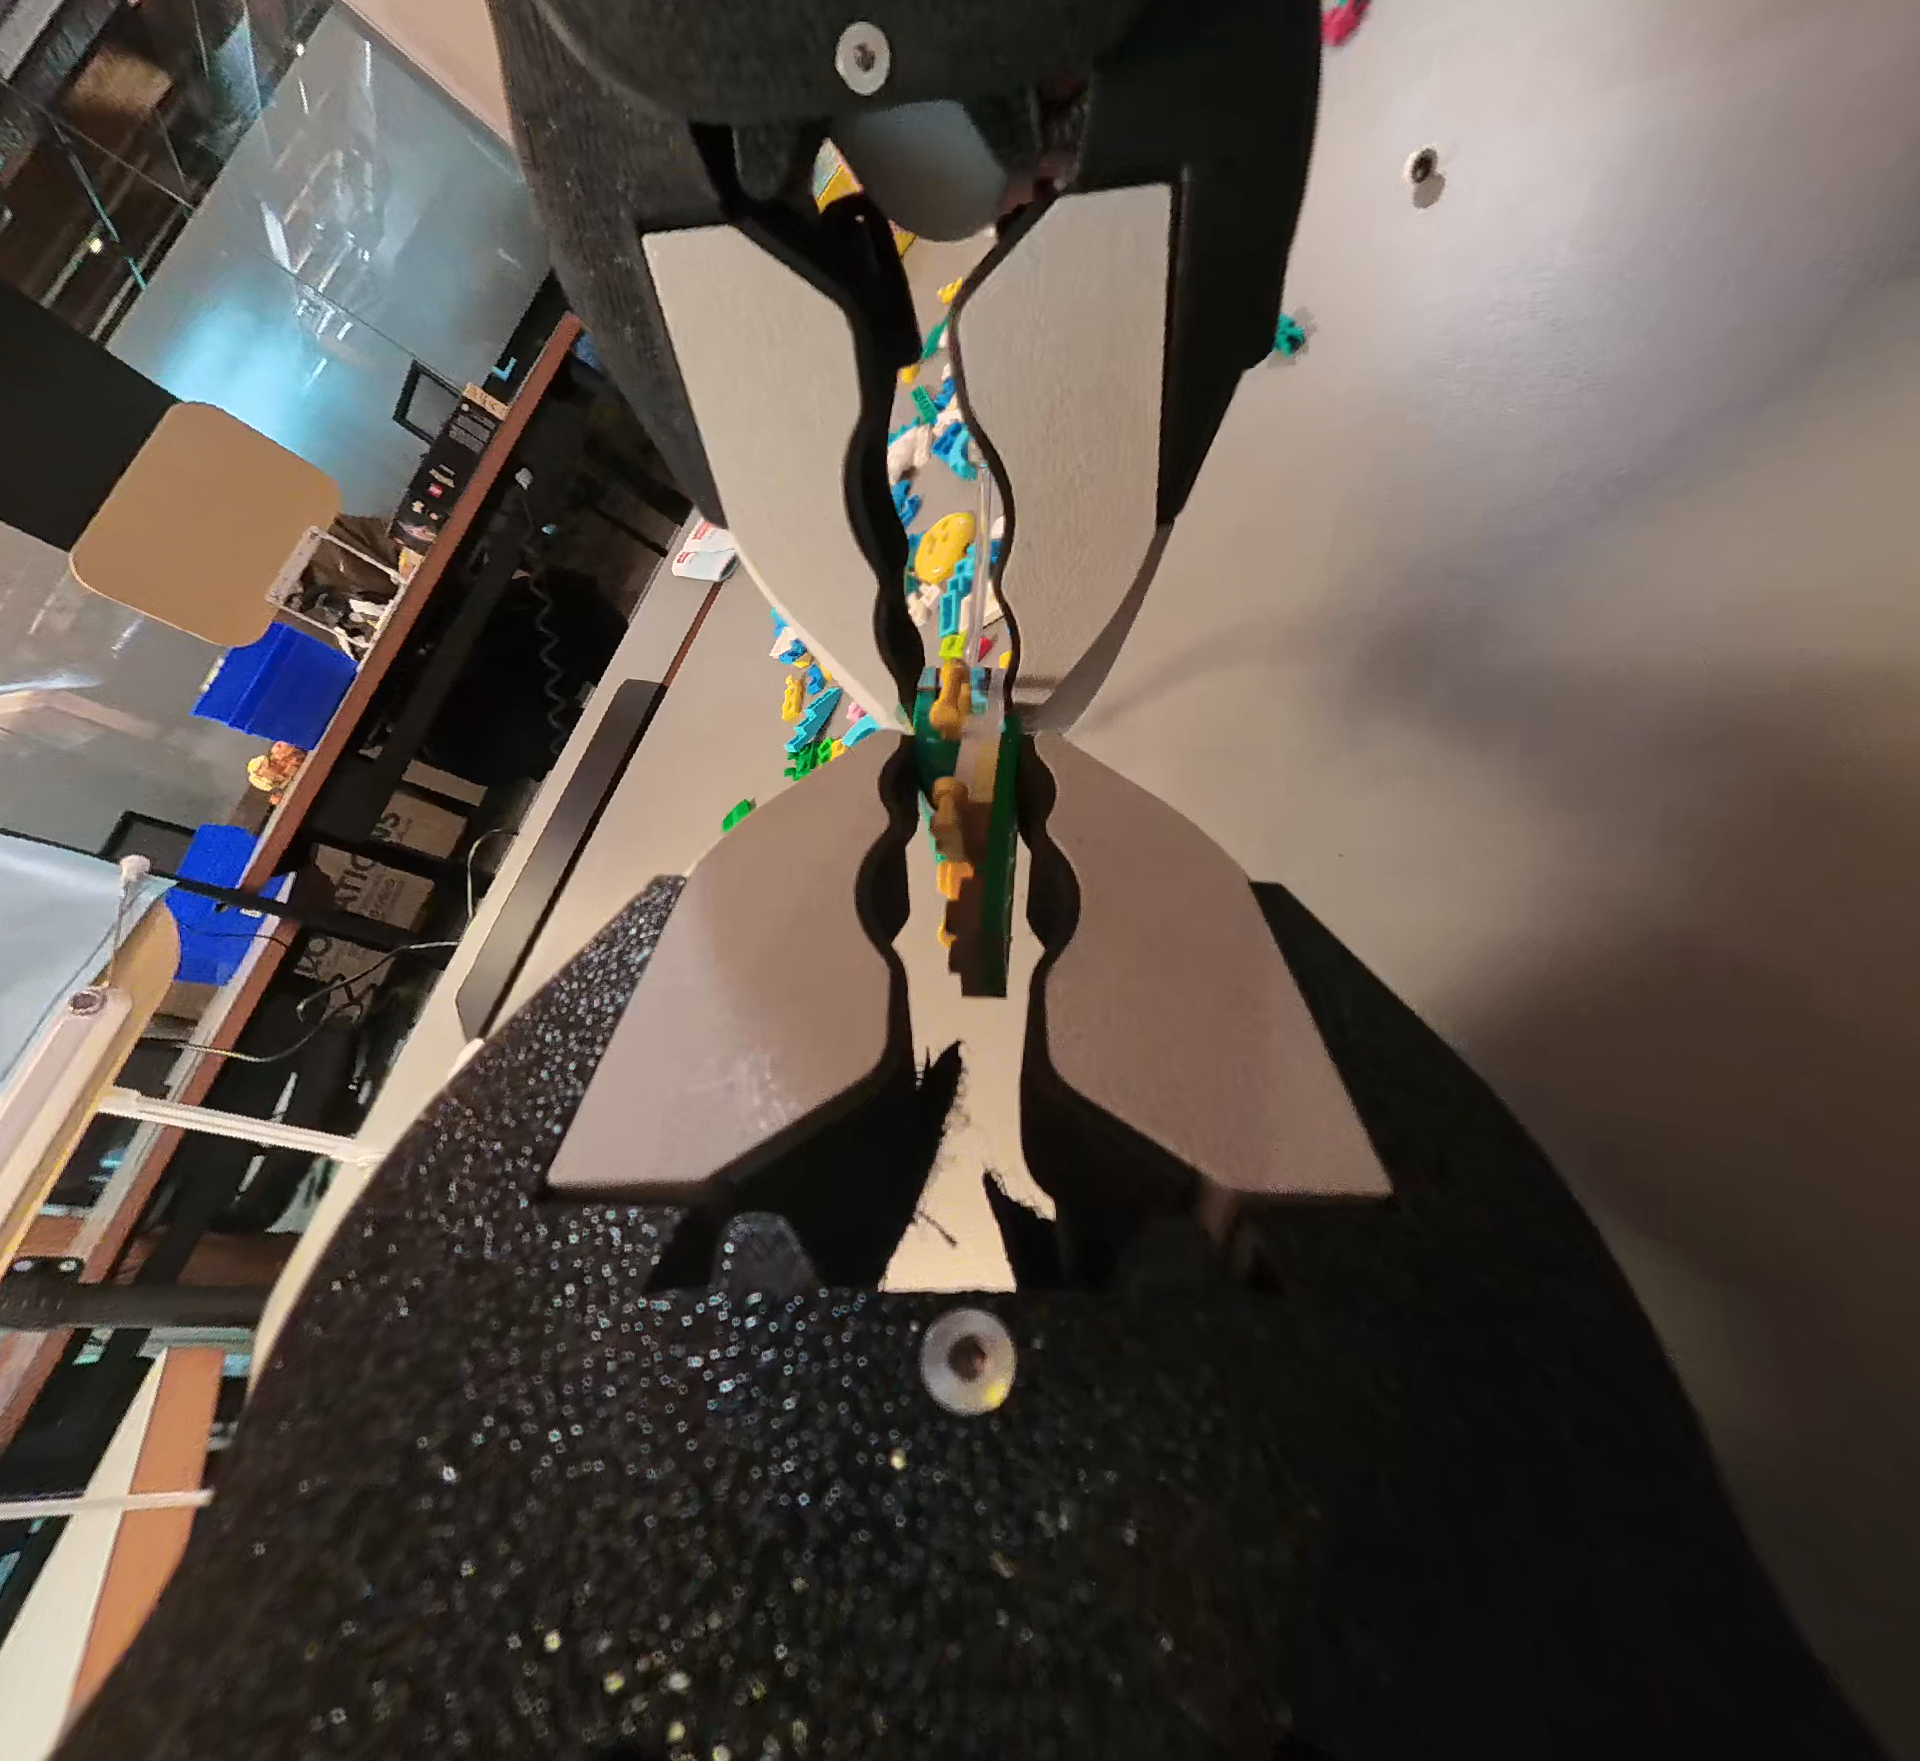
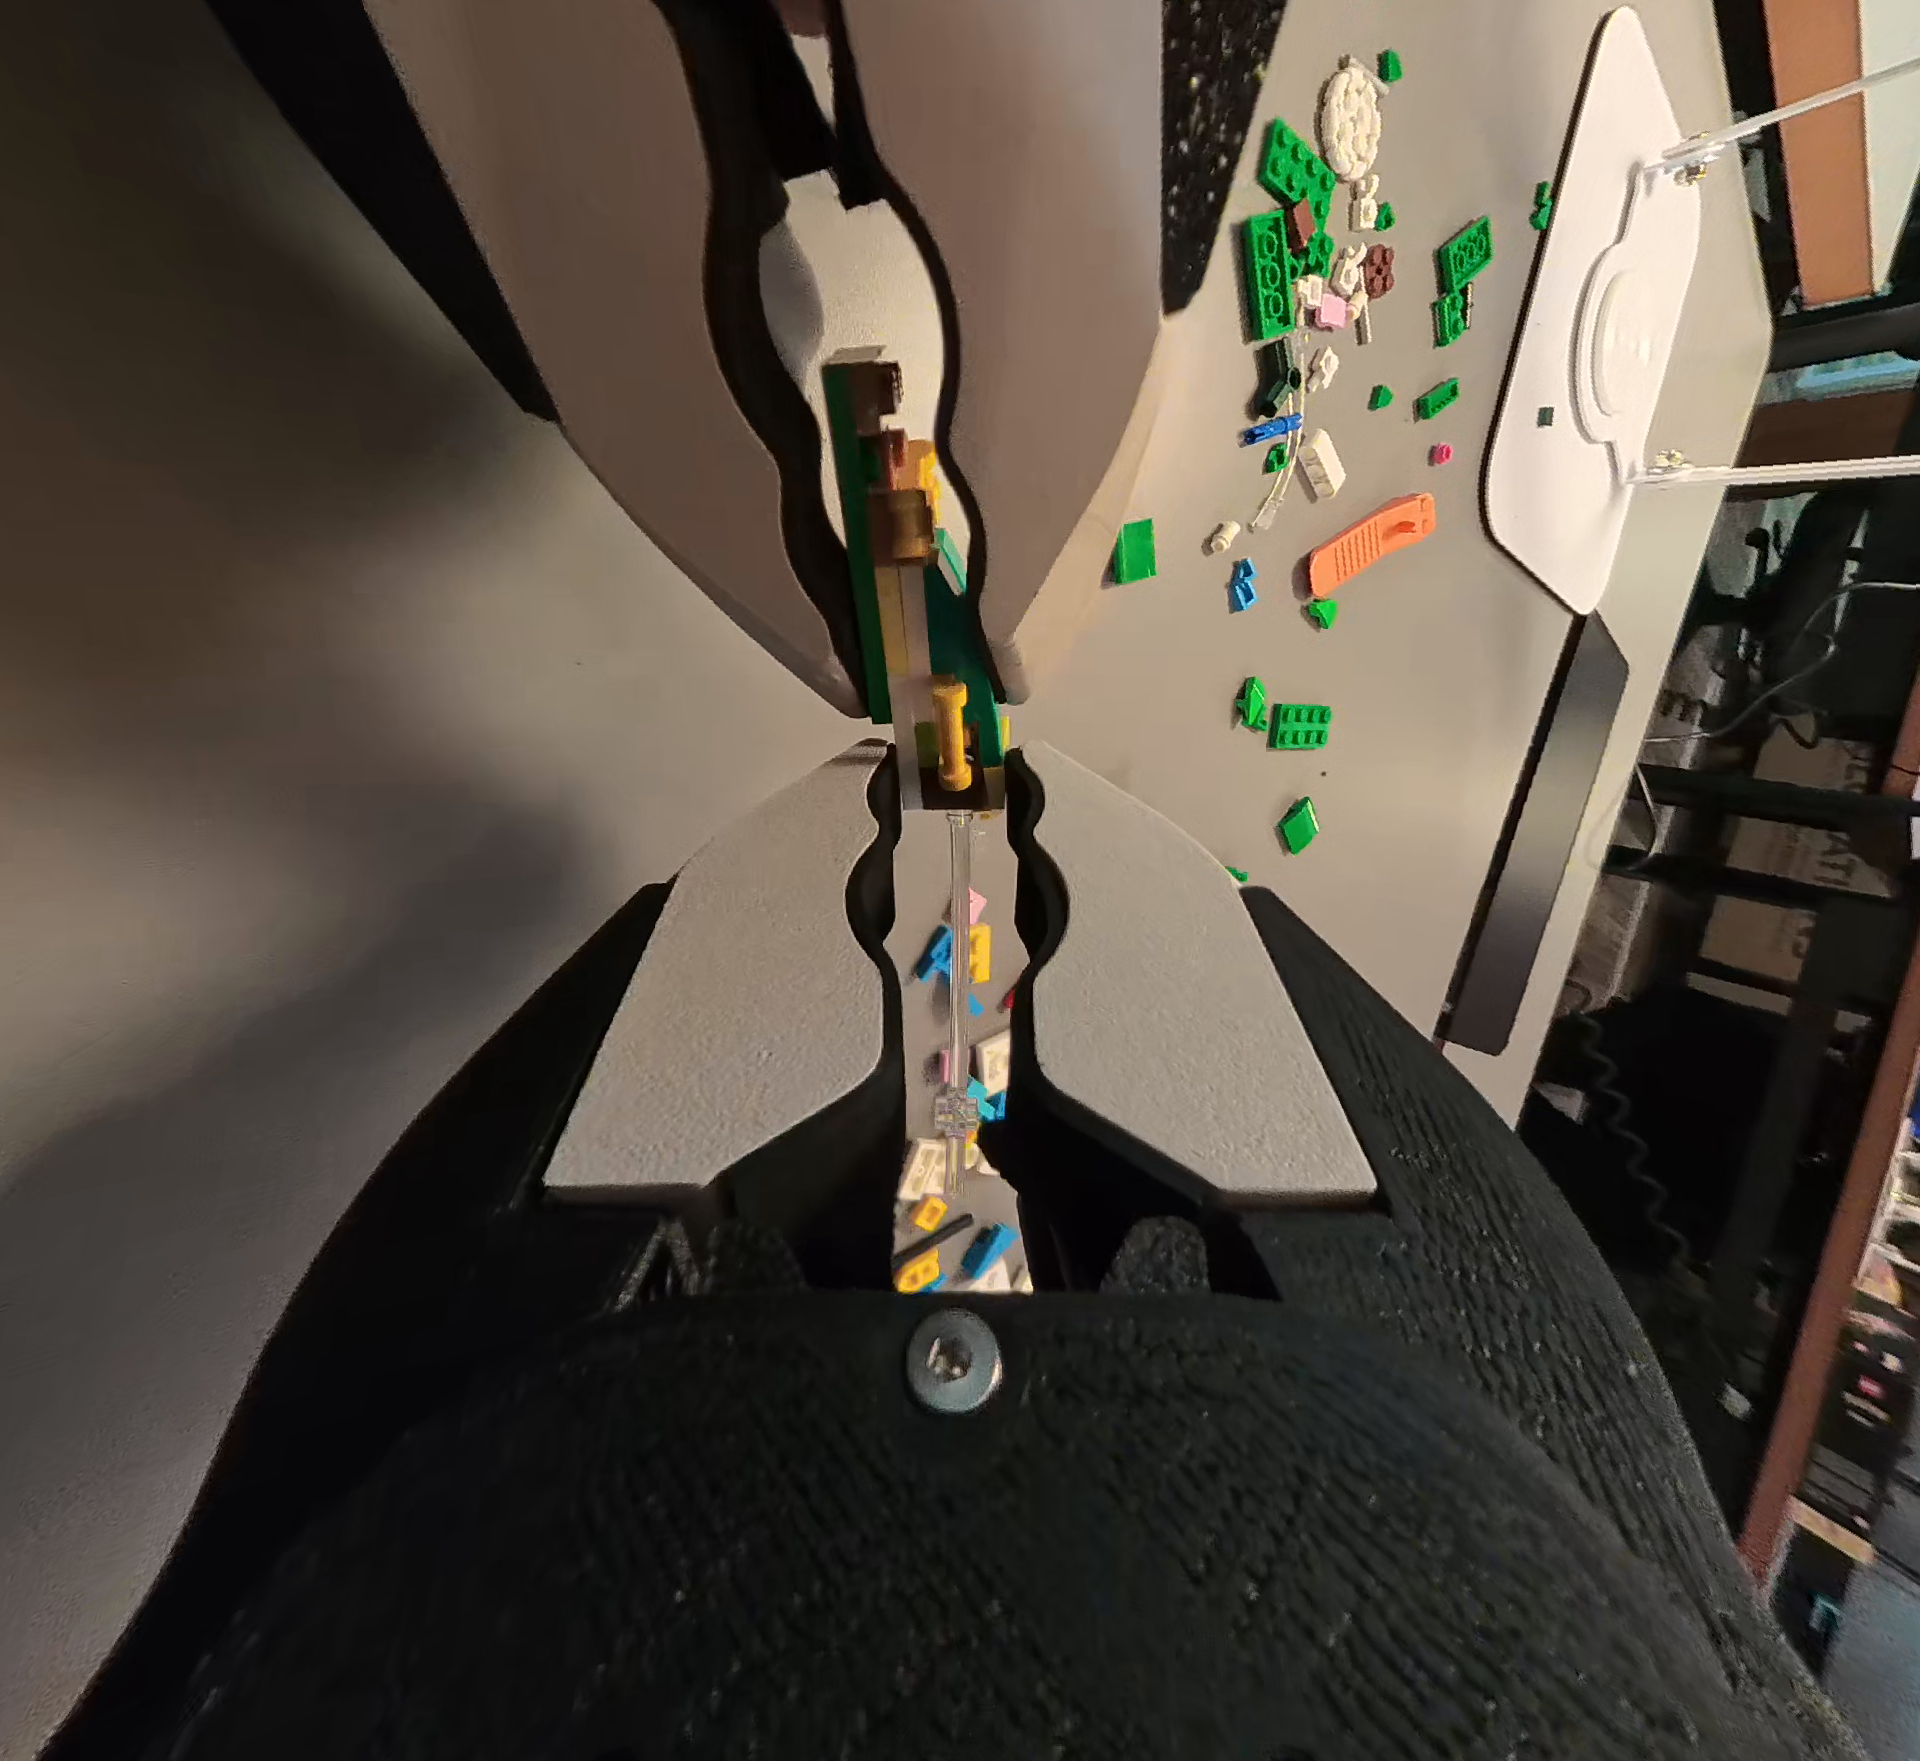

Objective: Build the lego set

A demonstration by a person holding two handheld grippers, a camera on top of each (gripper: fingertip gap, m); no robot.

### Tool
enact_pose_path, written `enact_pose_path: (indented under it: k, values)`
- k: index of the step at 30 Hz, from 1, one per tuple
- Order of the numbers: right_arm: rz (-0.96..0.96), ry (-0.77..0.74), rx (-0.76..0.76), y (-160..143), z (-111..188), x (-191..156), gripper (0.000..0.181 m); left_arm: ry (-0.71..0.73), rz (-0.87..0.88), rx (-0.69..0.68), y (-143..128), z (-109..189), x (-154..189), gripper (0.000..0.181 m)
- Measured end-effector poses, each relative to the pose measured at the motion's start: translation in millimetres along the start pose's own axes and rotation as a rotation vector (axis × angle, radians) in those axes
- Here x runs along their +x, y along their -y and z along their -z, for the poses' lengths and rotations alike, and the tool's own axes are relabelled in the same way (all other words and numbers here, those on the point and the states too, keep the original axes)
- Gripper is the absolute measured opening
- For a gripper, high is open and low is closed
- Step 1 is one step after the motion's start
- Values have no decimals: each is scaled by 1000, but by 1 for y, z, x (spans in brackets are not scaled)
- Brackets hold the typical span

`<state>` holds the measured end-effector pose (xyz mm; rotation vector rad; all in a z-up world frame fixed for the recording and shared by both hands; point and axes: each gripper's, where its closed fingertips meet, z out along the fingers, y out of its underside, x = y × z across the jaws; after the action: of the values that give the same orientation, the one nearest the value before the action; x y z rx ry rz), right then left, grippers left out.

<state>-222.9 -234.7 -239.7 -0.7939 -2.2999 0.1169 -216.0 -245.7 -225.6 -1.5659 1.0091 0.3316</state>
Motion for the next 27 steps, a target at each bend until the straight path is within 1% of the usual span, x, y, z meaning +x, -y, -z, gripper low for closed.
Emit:
enact_pose_path:
  k: [8,19,21,24,27]
  values:
    - [35,14,18,2,-2,-4,19,-4,-74,9,0,1,4,18]
    - [104,24,18,0,0,-8,16,-27,-48,33,3,1,8,18]
    - [80,-6,43,2,0,-5,17,-16,-26,37,3,2,4,18]
    - [-16,-29,96,5,0,-2,18,-27,46,44,2,2,1,18]
    - [-31,-49,109,5,2,0,18,-33,74,72,5,4,-1,18]
